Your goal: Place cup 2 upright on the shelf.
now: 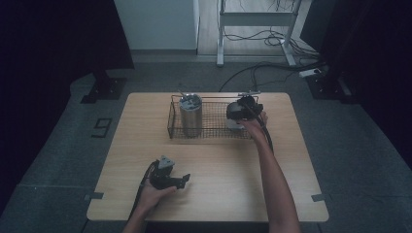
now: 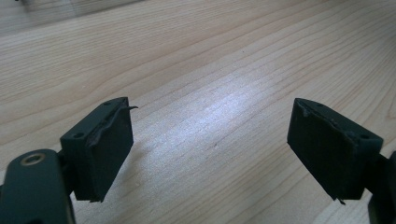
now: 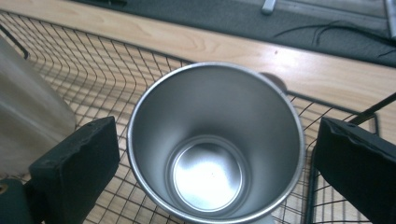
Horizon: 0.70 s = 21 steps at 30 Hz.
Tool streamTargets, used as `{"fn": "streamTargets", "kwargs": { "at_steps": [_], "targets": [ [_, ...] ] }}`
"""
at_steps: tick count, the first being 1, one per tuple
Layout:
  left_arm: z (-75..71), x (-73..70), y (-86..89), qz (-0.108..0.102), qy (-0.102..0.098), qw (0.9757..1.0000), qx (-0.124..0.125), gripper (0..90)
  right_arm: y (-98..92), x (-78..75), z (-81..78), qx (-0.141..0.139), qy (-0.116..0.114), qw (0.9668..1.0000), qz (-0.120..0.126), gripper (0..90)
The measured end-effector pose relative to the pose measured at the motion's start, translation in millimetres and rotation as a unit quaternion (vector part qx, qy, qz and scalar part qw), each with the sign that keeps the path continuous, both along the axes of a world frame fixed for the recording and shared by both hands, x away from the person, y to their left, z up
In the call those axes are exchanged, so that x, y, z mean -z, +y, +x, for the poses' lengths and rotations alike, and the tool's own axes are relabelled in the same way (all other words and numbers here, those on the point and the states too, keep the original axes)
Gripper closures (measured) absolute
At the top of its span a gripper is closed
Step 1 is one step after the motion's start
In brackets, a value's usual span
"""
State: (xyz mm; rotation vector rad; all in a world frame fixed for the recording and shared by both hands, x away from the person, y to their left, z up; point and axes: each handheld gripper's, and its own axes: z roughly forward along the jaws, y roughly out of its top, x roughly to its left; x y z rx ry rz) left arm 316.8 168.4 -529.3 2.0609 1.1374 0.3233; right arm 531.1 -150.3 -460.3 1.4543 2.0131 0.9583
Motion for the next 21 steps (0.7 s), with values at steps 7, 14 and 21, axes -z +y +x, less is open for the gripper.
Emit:
{"fn": "streamTargets", "kwargs": {
  "at_steps": [7, 14, 21],
  "targets": [
    [-0.2, -0.9, 1.7, -0.003, -0.001, 1.0, -0.003, 14.6, -4.7, -15.0, -9.0, -0.003, -0.023, 0.9996, 0.018, 1.6],
    [0.7, -1.8, 4.4, -0.002, -0.002, 1.0, -0.007, 14.6, -9.8, -24.6, -24.1, -0.015, -0.038, 0.9988, 0.026, 2.5],
    [-1.4, -4.9, 4.9, -0.001, -0.008, 0.9999, -0.006, 14.6, -18.8, -28.2, -46.2, -0.02, -0.054, 0.9978, 0.033, 4.0]
  ]
}}
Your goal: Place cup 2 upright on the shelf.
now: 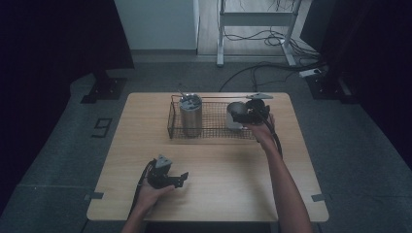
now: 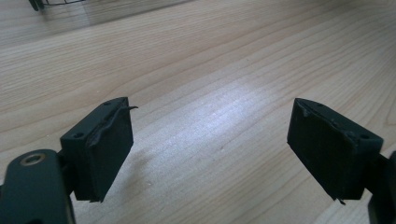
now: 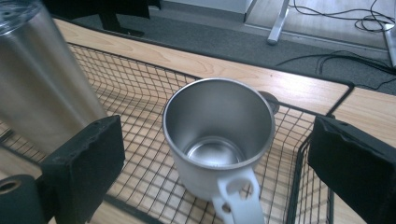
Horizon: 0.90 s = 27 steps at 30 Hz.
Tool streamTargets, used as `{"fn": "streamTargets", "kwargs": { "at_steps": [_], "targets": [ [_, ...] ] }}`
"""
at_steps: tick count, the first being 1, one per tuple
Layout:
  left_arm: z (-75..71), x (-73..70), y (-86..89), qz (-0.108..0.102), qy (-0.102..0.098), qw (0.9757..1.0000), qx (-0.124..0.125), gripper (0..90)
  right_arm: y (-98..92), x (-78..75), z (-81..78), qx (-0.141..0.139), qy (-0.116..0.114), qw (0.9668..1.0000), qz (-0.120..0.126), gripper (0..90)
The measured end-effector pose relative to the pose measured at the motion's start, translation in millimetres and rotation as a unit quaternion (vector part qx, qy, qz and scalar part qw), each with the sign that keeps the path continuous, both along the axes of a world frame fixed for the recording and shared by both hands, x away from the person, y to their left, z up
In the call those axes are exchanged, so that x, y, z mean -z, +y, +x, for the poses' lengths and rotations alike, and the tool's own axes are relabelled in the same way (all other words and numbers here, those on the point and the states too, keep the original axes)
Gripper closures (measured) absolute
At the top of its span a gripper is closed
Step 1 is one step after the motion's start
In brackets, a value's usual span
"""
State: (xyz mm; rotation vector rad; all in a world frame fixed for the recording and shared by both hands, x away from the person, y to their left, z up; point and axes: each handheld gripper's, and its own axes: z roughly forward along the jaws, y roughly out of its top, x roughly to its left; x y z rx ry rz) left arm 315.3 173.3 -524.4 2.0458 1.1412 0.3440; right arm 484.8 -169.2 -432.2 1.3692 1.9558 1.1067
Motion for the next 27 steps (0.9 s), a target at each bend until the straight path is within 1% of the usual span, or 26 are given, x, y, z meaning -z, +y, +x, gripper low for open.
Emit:
{"fn": "streamTargets", "kwargs": {
  "at_steps": [2, 3, 4, 5, 6, 8, 9, 10, 11, 13, 14, 15, 16, 18, 21, 22, 23, 27],
  "targets": [
    [-1.7, 0.9, -2.2, 0.004, 0.001, 1.0, 0.003, 14.6, -4.8, -0.7, -10.3, 0.003, -0.002, 1.0, -0.001, 4.9],
    [-1.7, 0.9, -2.2, 0.004, 0.001, 1.0, 0.003, 14.5, -4.8, -0.7, -10.3, 0.003, -0.002, 1.0, -0.001, 4.9],
    [-3.8, 0.1, -3.7, 0.004, -0.001, 1.0, 0.008, 14.5, -9.1, -1.0, -18.4, 0.005, -0.006, 0.9999, 0.007, 5.6],
    [-3.8, 0.1, -3.7, 0.004, -0.001, 1.0, 0.008, 14.6, -9.1, -1.0, -18.4, 0.005, -0.006, 0.9999, 0.007, 5.6],
    [-5.8, -0.3, -4.8, 0.005, -0.002, 0.9999, 0.012, 14.5, -13.2, -2.2, -25.2, 0.004, -0.003, 1.0, 0.006, 4.9],
    [-6.4, 0.0, -5.4, 0.005, -0.002, 0.9999, 0.011, 14.5, -15.1, -3.3, -28.3, 0.004, -0.002, 1.0, 0.002, 4.8],
    [-6.6, 0.3, -5.6, 0.006, -0.001, 0.9999, 0.01, 14.5, -17.4, -4.2, -31.9, 0.004, -0.008, 1.0, 0.003, 6.0],
    [-6.6, 0.7, -5.8, 0.006, 0.0, 0.9999, 0.009, 14.5, -22.6, -5.4, -40.1, 0.003, -0.017, 0.9997, 0.015, 6.6],
    [-6.6, 0.7, -5.8, 0.006, 0.0, 0.9999, 0.009, 14.5, -22.6, -5.4, -40.1, 0.003, -0.017, 0.9997, 0.015, 6.6],
    [-6.3, 1.5, -6.2, 0.006, 0.001, 0.9999, 0.009, 14.5, -27.6, -4.8, -47.3, 0.001, -0.019, 0.9997, 0.017, 6.7],
    [-5.8, 2.5, -6.5, 0.009, 0.002, 0.9999, 0.01, 14.5, -32.9, -2.7, -54.8, -0.001, -0.023, 0.9995, 0.023, 7.3],
    [-5.8, 2.5, -6.5, 0.009, 0.002, 0.9999, 0.01, 14.5, -32.9, -2.7, -54.8, -0.001, -0.023, 0.9995, 0.023, 7.3],
    [-5.6, 2.9, -6.5, 0.009, 0.002, 0.9999, 0.009, 14.5, -39.0, 0.5, -63.5, -0.004, -0.023, 0.9994, 0.027, 8.3],
    [-5.2, 3.4, -5.9, 0.009, 0.003, 0.9999, 0.008, 14.5, -41.1, 1.9, -66.5, -0.006, -0.024, 0.9992, 0.031, 8.8],
    [-4.8, 4.1, -4.4, 0.011, 0.005, 0.9999, 0.007, 14.5, -47.9, 8.0, -77.9, -0.01, -0.024, 0.999, 0.036, 9.1],
    [-4.4, 4.4, -3.5, 0.012, 0.004, 0.9999, 0.006, 14.5, -52.0, 11.7, -85.1, -0.012, -0.025, 0.9989, 0.038, 9.4],
    [-4.4, 4.4, -3.5, 0.012, 0.004, 0.9999, 0.006, 14.5, -52.0, 11.7, -85.1, -0.012, -0.025, 0.9989, 0.038, 9.4],
    [-4.3, 3.8, -1.9, 0.011, 0.004, 0.9999, 0.003, 14.5, -60.7, 19.4, -100.7, -0.011, -0.028, 0.9983, 0.05, 10.3]
  ]
}}
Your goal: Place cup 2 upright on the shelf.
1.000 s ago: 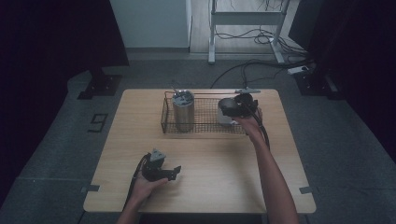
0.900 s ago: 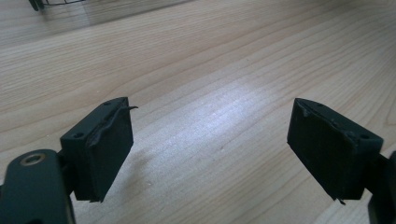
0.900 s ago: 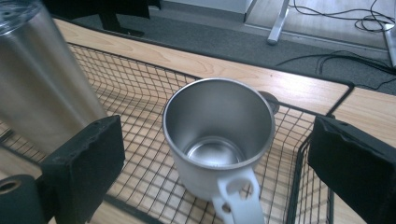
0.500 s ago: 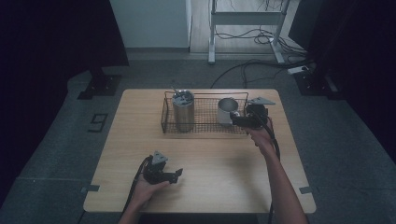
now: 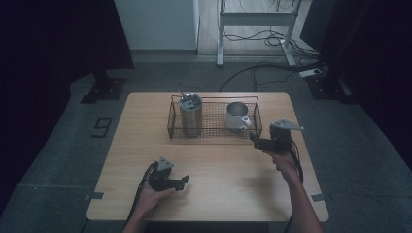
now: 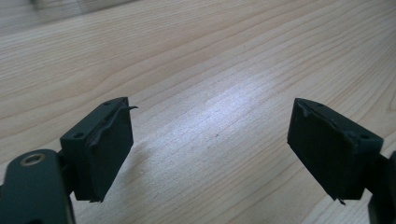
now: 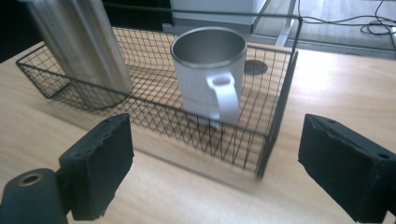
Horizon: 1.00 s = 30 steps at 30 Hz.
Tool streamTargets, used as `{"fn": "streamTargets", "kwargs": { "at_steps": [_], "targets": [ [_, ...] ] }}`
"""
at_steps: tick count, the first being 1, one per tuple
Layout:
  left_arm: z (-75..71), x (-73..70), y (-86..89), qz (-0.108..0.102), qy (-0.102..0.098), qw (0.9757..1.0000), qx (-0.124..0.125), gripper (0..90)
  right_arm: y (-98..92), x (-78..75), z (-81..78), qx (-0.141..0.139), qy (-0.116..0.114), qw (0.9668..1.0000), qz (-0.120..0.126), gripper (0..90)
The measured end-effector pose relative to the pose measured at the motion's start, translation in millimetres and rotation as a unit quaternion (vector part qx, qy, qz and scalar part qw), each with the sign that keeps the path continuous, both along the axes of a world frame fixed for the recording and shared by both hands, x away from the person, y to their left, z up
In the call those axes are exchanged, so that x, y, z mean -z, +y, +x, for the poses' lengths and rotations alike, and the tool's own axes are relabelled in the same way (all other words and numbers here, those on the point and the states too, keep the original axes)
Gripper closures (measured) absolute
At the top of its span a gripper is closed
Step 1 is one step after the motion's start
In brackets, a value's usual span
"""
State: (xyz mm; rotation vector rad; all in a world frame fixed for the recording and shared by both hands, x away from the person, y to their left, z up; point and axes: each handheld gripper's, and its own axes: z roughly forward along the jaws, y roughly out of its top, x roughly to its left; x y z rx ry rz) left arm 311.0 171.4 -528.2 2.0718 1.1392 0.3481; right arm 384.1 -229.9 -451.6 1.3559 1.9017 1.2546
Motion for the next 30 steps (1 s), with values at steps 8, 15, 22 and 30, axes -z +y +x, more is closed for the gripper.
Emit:
{"fn": "streamTargets", "kwargs": {
  "at_steps": [8, 15, 22, 30],
  "targets": [
    [0.7, 1.3, 0.3, 0.003, 0.001, 1.0, -0.002, 14.5, -17.1, 25.2, -33.2, 0.001, 0.006, 0.9999, 0.009, 12.5],
    [0.8, 2.6, -0.3, 0.006, 0.001, 1.0, -0.002, 14.5, -26.5, 44.2, -52.1, 0.005, 0.018, 0.9998, 0.005, 13.0],
    [0.9, 3.5, -0.4, 0.009, 0.003, 1.0, -0.002, 14.5, -30.4, 63.8, -62.5, 0.006, 0.034, 0.9994, -0.001, 13.0],
    [1.4, 4.5, -0.2, 0.014, 0.003, 0.9999, -0.004, 14.5, -31.4, 74.7, -65.9, 0.009, 0.039, 0.9992, 0.006, 13.5]
  ]
}}
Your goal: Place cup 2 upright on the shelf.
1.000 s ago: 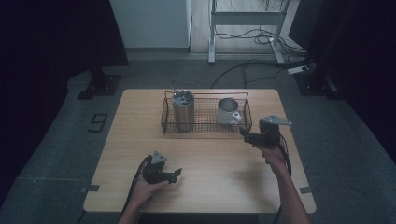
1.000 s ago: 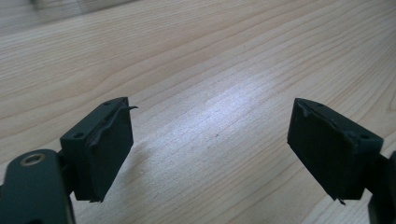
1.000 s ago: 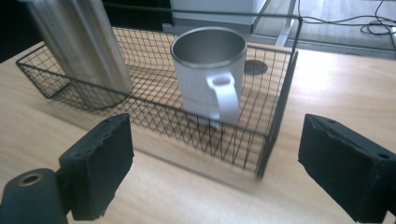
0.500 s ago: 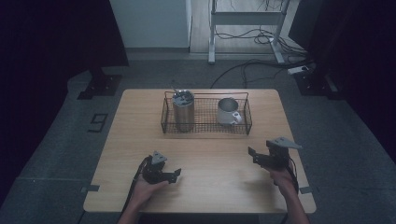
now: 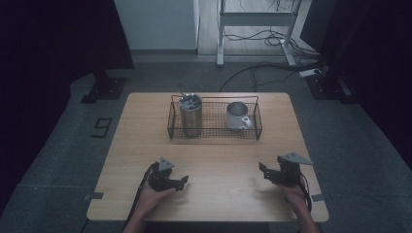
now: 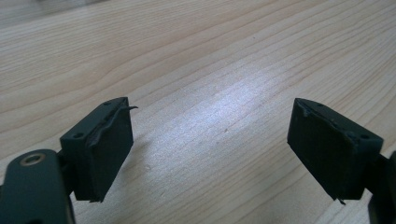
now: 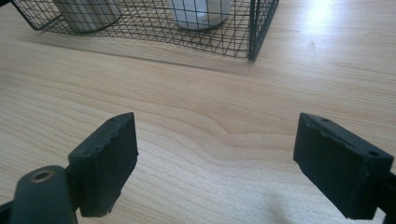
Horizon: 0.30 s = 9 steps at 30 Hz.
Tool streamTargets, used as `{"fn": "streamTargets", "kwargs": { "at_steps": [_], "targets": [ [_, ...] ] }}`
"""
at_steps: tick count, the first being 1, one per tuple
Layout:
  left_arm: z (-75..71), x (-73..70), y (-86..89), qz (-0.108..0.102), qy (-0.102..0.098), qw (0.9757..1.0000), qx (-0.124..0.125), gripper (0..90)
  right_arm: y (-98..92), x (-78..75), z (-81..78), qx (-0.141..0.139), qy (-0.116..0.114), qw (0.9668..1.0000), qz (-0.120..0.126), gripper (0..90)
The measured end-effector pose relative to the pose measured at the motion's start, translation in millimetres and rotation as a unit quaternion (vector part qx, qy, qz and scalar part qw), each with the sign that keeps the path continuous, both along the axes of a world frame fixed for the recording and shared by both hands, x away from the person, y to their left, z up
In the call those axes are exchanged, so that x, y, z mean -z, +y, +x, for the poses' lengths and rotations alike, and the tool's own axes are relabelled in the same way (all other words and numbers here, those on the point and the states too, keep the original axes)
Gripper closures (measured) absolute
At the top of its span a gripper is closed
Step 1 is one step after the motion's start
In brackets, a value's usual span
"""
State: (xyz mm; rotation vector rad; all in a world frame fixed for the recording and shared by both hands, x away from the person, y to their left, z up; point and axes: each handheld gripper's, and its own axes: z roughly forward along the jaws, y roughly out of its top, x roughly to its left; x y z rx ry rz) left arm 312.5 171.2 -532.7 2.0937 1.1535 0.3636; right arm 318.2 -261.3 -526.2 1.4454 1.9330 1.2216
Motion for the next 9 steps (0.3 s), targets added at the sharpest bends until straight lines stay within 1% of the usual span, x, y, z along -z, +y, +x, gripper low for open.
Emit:
{"fn": "streamTargets", "kwargs": {
  "at_steps": [2, 9],
  "targets": [
    [0.0, -0.6, 0.7, -0.001, -0.002, 1.0, -0.002, 14.5, 1.0, 1.8, 0.4, 0.001, -0.003, 1.0, -0.005, 13.5],
    [0.2, -1.1, 2.7, -0.001, -0.003, 1.0, -0.006, 14.5, 0.2, 3.5, 0.4, 0.006, -0.002, 0.9999, -0.01, 13.3]
  ]
}}
